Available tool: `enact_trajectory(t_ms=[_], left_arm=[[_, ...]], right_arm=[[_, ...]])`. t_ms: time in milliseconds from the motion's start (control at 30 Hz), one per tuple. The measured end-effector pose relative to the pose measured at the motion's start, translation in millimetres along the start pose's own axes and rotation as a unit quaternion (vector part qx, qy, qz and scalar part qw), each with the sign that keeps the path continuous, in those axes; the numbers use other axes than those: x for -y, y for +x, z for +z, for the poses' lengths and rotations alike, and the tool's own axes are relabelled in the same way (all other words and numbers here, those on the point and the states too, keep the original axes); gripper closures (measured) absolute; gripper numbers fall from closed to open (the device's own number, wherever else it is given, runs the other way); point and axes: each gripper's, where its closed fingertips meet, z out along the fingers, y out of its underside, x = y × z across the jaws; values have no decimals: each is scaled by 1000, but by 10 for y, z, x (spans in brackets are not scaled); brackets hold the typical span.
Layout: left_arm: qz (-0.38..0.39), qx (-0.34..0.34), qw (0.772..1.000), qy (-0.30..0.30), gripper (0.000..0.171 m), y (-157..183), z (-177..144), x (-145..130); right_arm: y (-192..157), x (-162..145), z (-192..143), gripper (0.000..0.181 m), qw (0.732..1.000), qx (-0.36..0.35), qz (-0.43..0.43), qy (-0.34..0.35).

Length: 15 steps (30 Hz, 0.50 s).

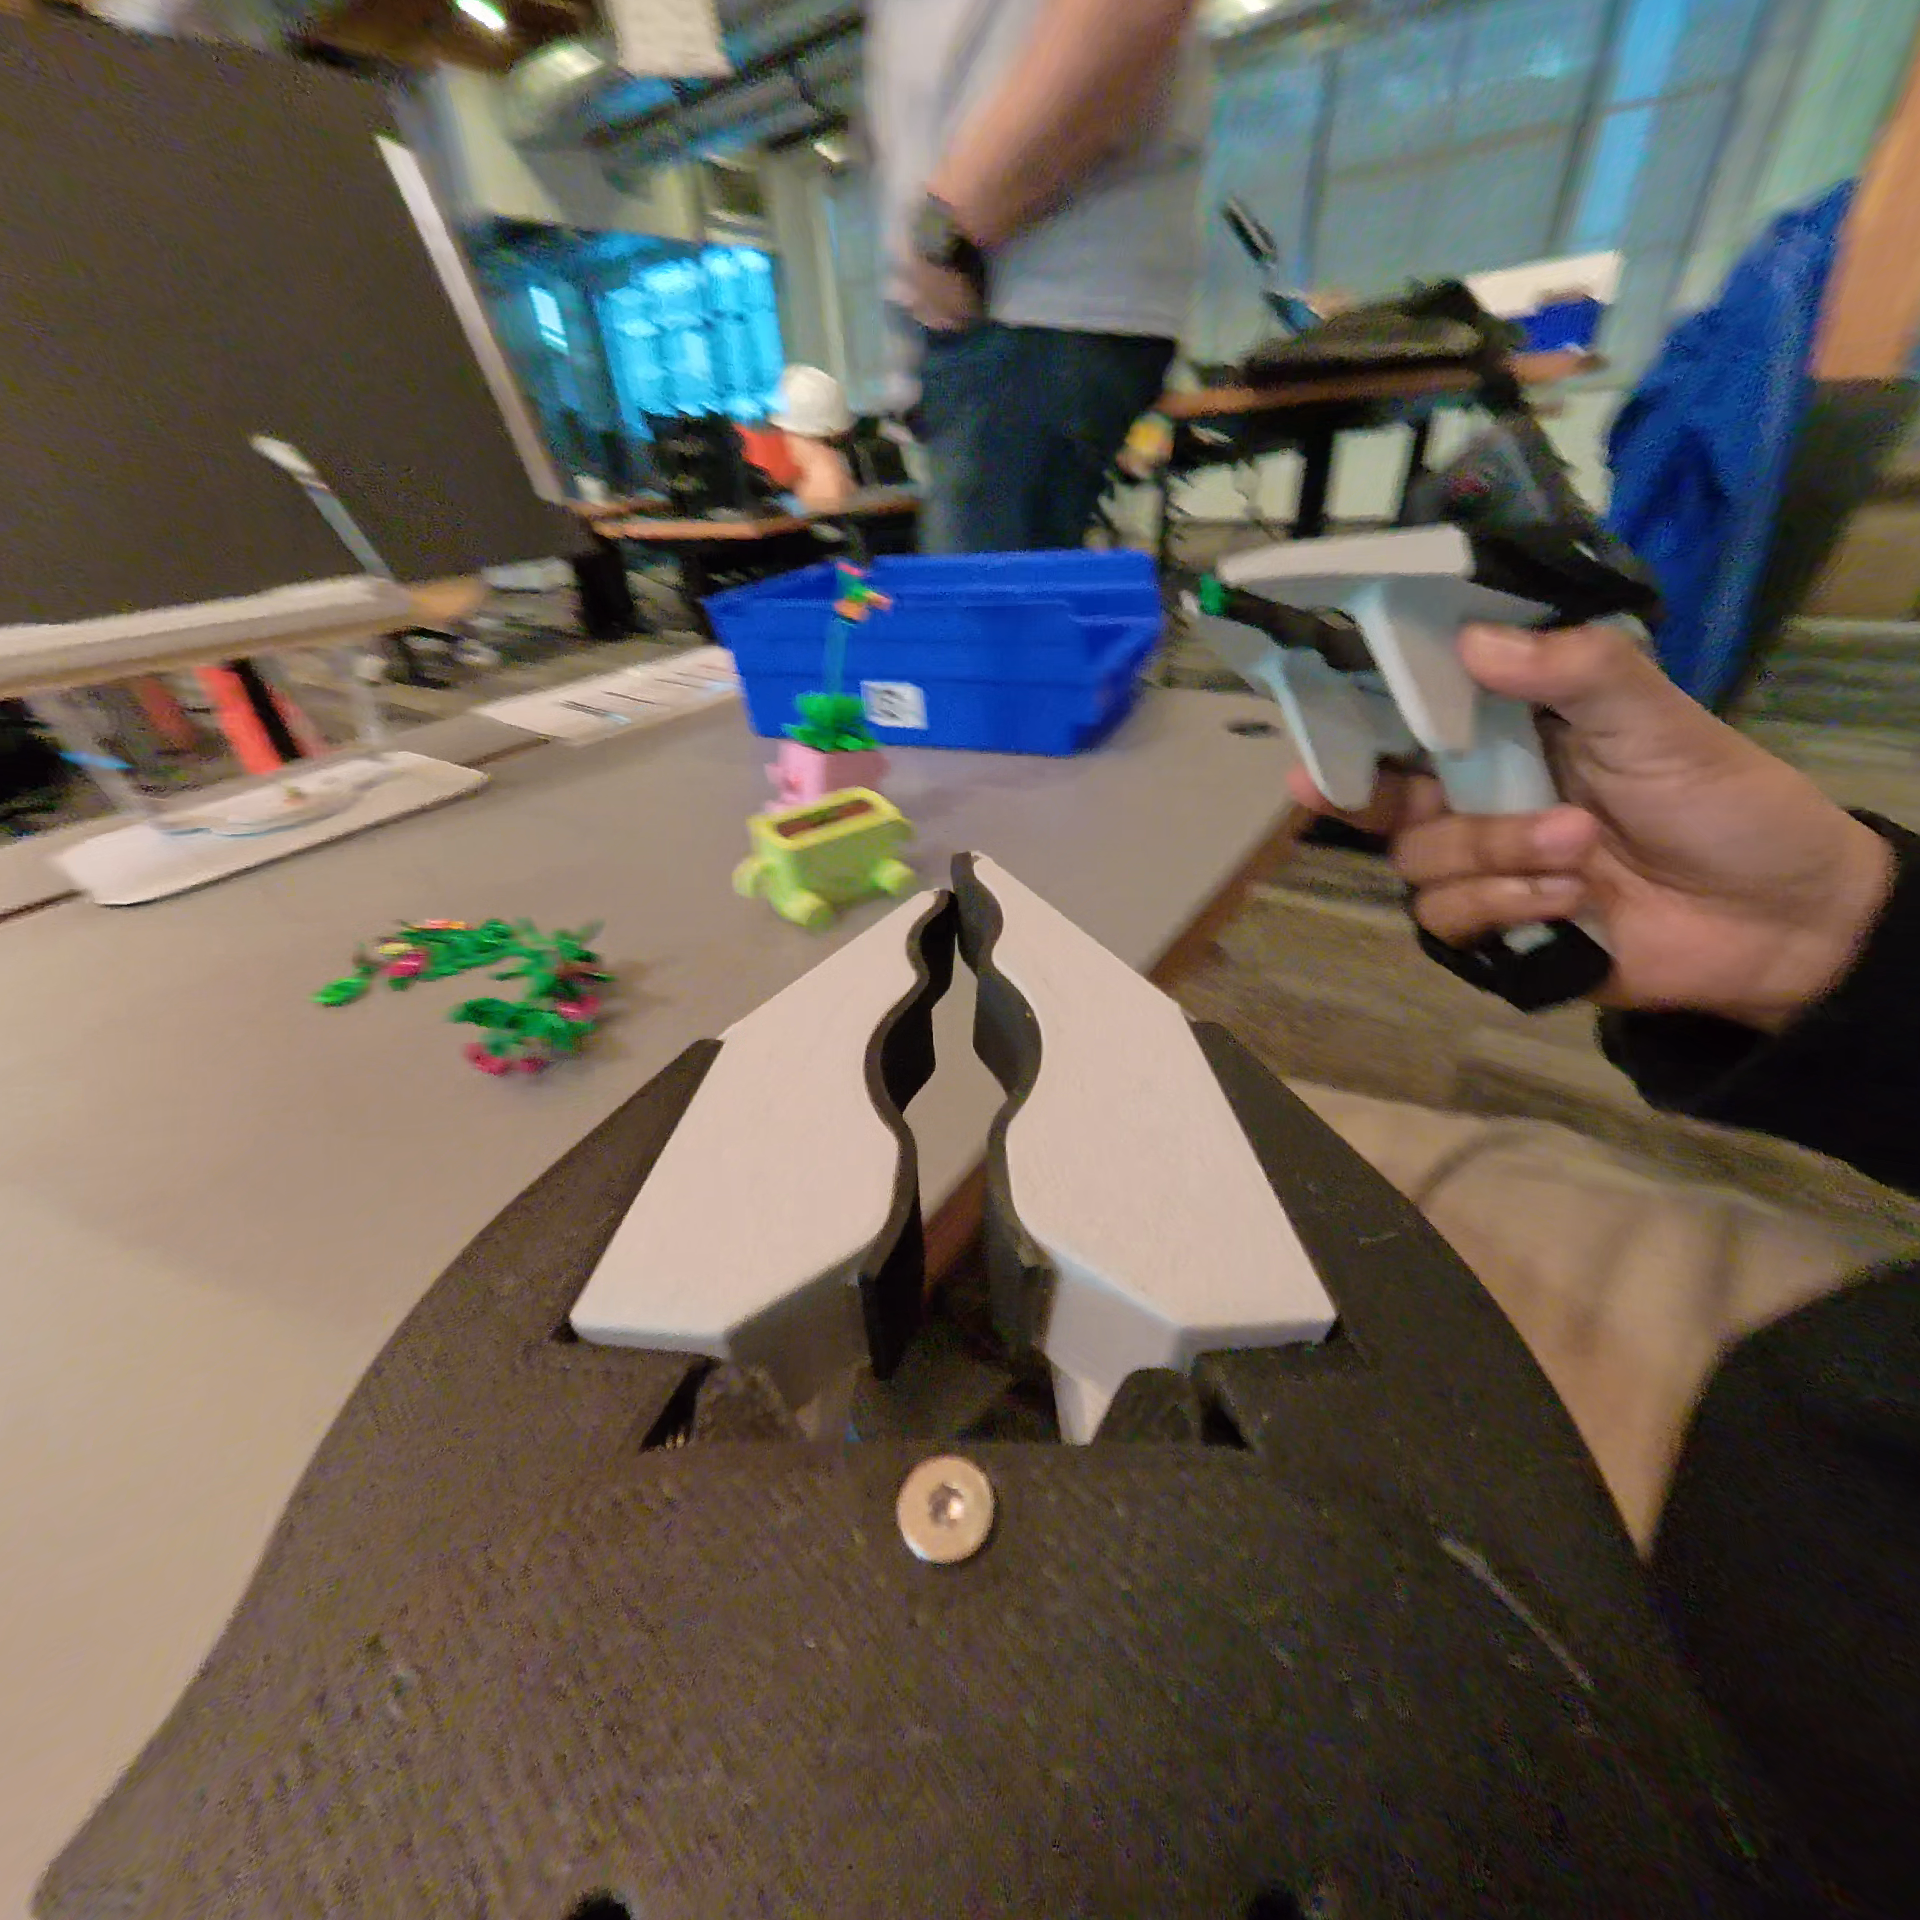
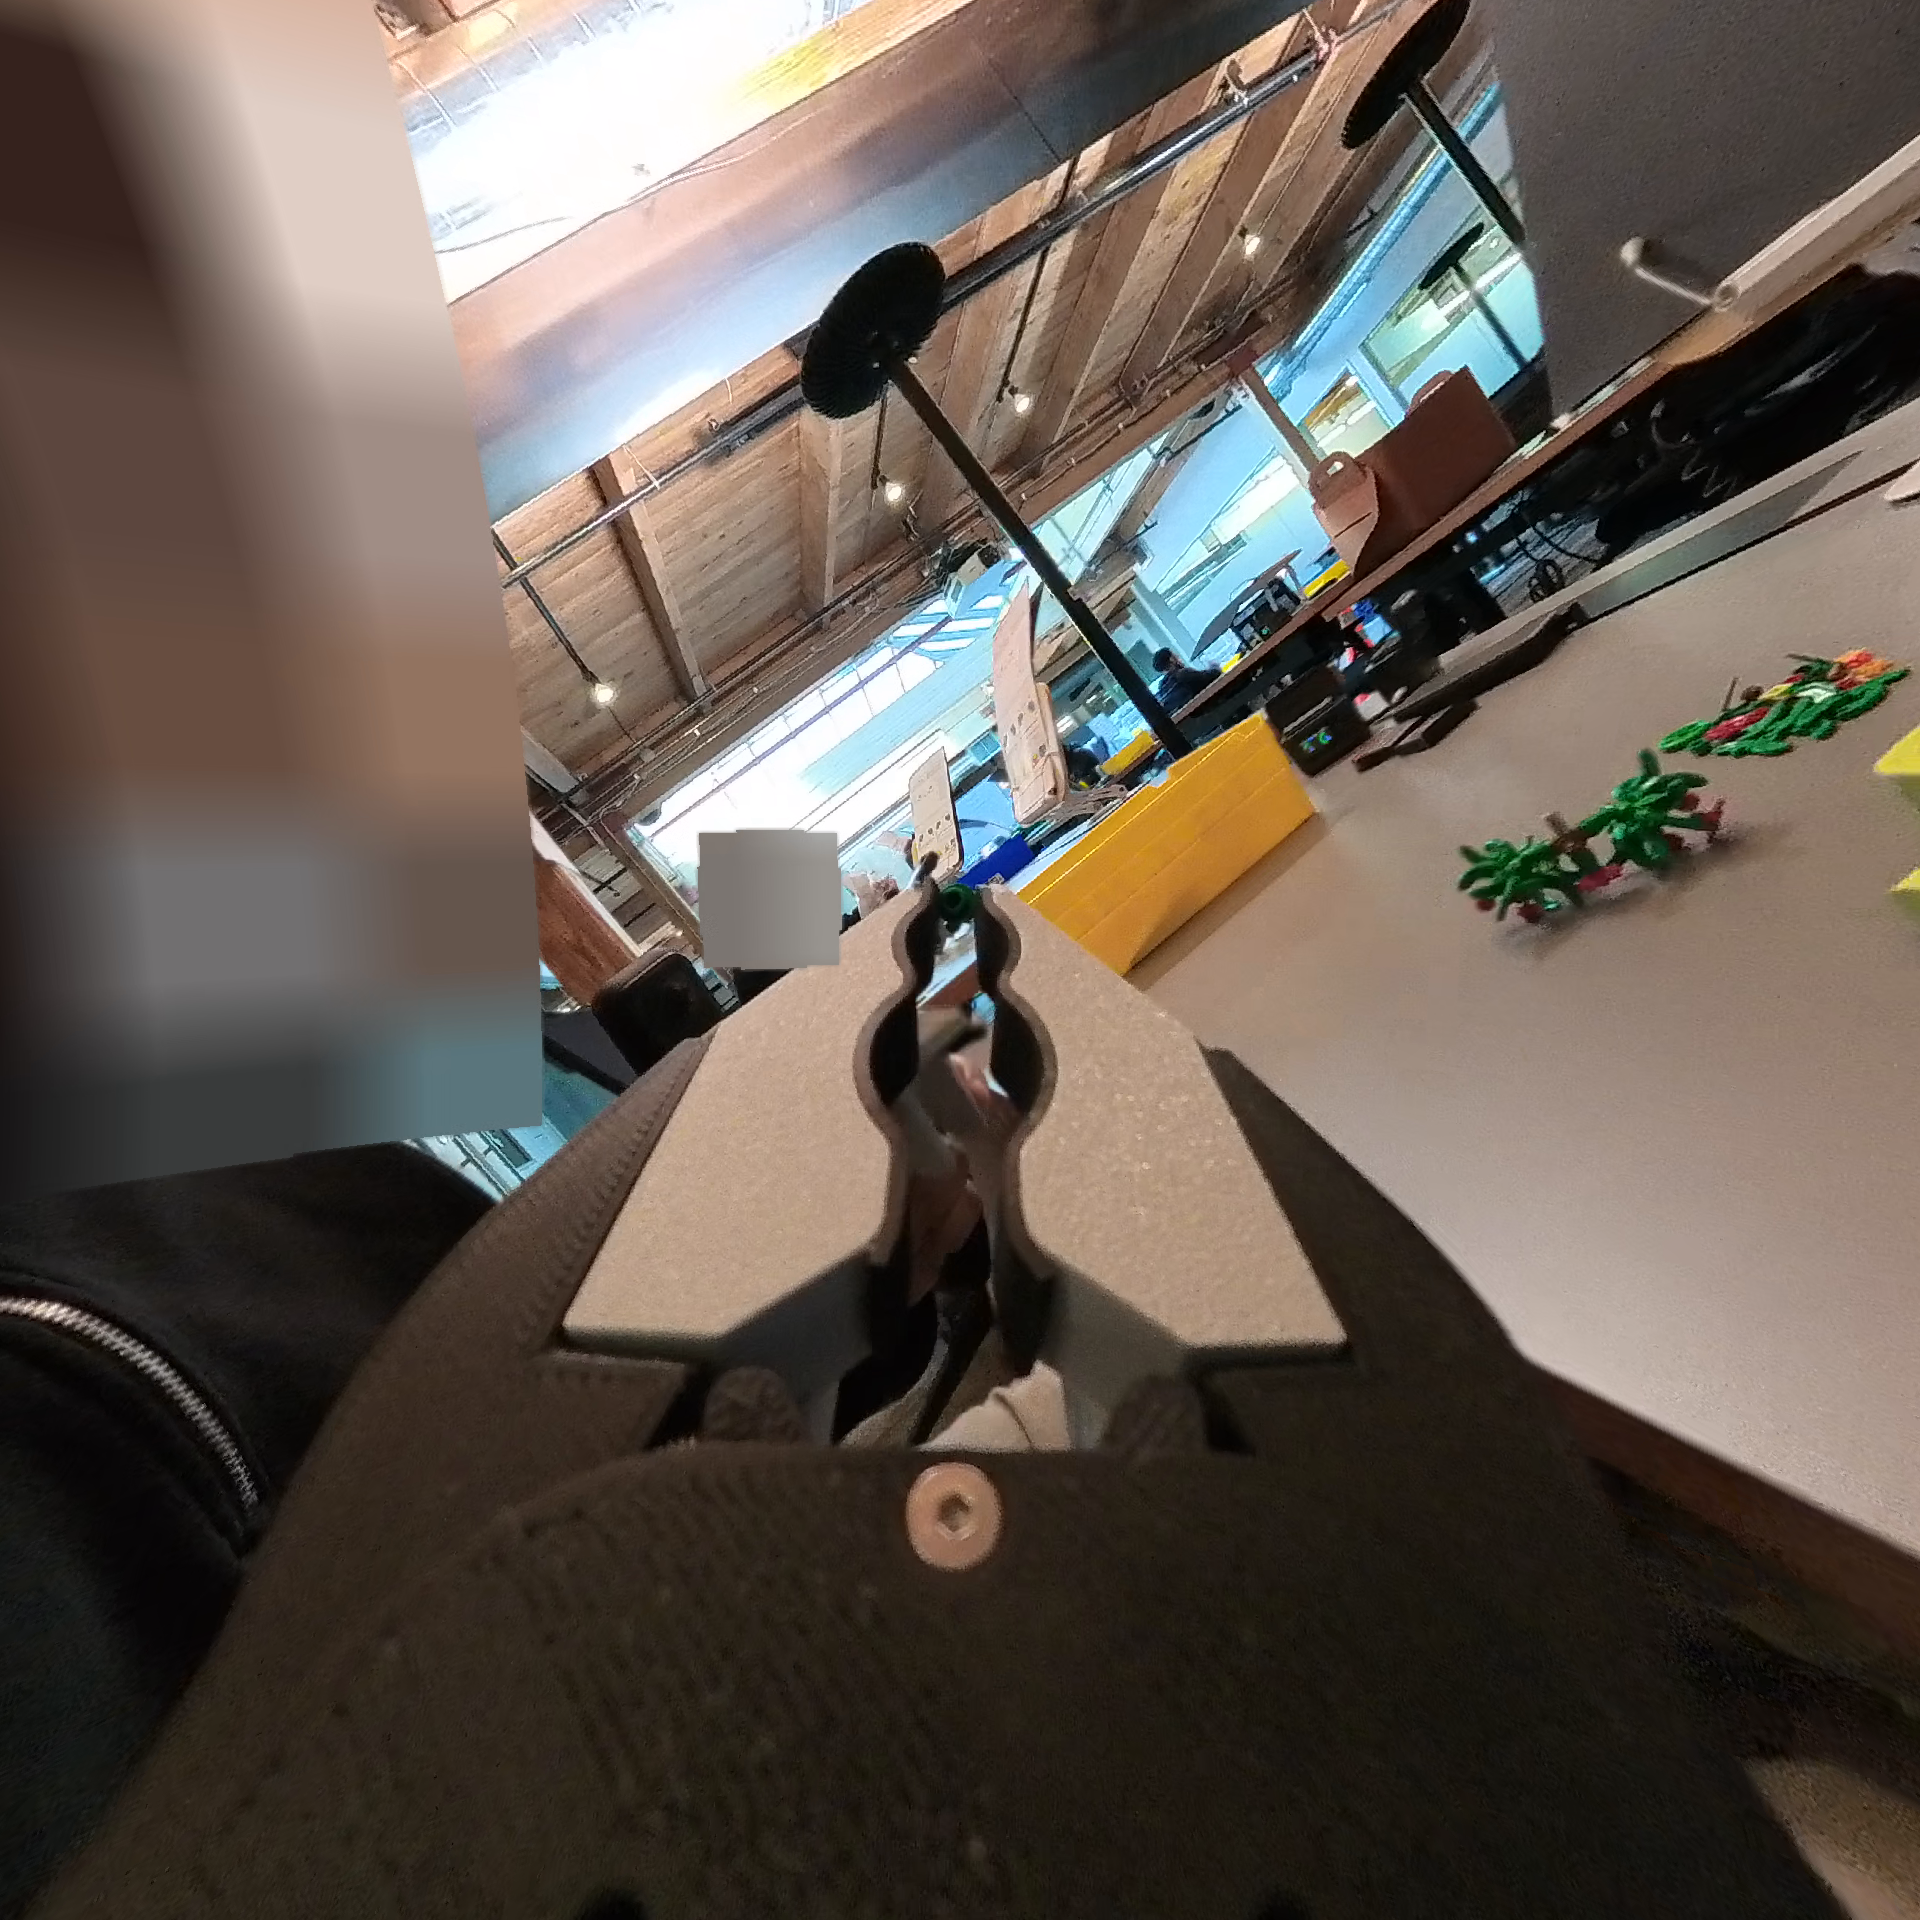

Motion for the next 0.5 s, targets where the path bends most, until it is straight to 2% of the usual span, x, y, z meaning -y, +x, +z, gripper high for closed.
enact_trajectory(t_ms=[67, 100, 167, 300, 367, 433, 500], left_arm=[[5, -79, 995, -60, 171, 386, -30, -202], [1, -127, 985, -117, 171, 588, -55, -407], [-3, -187, 948, -257, 171, 842, -191, -934], [-21, -206, 872, -443, 170, 977, -555, -1794], [-33, -216, 834, -507, 161, 1080, -706, -2113], [-51, -244, 800, -546, 139, 1310, -832, -2316], [-22, -243, 779, -577, 125, 1430, -933, -2495]], right_arm=[[-121, -60, -65, 177, 1000, 3, 1, 2], [-177, -93, -90, 177, 1000, 5, 1, 1], [-259, -145, -137, 177, 1000, 6, 0, -1], [-330, -231, -213, 176, 1000, -3, -7, -11], [-299, -304, -243, 177, 1000, -17, -10, -18], [-290, -356, -249, 176, 1000, -14, 3, -19], [-298, -396, -248, 177, 1000, -3, 19, -21]])
